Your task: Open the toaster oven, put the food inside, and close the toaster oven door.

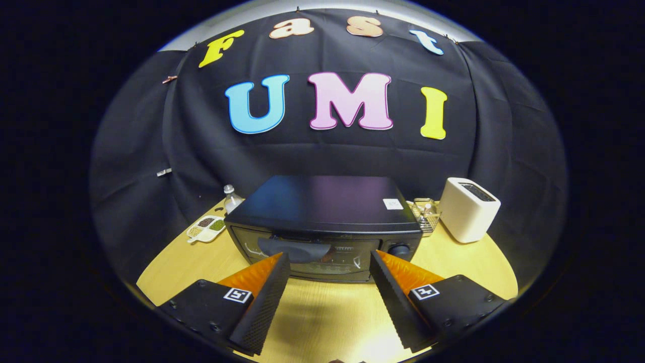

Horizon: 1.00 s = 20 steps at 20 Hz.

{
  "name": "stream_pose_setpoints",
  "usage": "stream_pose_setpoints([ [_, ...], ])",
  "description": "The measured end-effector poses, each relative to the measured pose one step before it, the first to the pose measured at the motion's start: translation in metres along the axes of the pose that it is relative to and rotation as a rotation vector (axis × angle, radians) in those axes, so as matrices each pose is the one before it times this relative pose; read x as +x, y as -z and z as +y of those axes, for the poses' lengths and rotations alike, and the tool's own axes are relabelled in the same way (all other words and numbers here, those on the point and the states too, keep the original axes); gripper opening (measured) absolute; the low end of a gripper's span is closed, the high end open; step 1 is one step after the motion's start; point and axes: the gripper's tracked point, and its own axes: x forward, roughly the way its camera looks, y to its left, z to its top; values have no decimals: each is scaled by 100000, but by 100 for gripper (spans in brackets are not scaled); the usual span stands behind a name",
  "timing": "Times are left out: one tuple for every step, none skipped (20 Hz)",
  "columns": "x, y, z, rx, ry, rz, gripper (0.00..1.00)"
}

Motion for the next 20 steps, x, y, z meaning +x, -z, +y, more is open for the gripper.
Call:
stream_pose_setpoints([
  [-931,-730,-555,-322,1141,-2278,98],
  [-935,-768,-544,-461,1074,-2190,99],
  [-927,-833,-699,-587,1471,-2234,98],
  [-795,-778,-688,-431,1355,-2092,98],
  [-770,-687,-478,382,1015,-1583,98],
  [-719,-621,-448,914,640,-1450,98],
  [-677,-717,-399,522,932,-1612,98],
  [-441,-740,-637,79,1248,-1695,98],
  [-458,-744,-642,289,966,-1841,98],
  [-302,-582,-490,748,689,-1303,98],
  [-253,-425,-396,775,438,-987,98],
  [-372,-435,-480,784,550,-917,98],
  [-171,-426,-513,1092,426,-922,98],
  [-296,-347,-426,955,-171,-706,98],
  [-231,-74,-413,510,-159,-323,98],
  [-112,-5,-584,176,111,225,98],
  [23,184,-346,-530,-550,105,98],
  [-167,217,-301,-502,-472,587,98],
  [78,267,-168,-119,-945,630,98],
  [-41,173,-185,-114,-585,444,98],
])
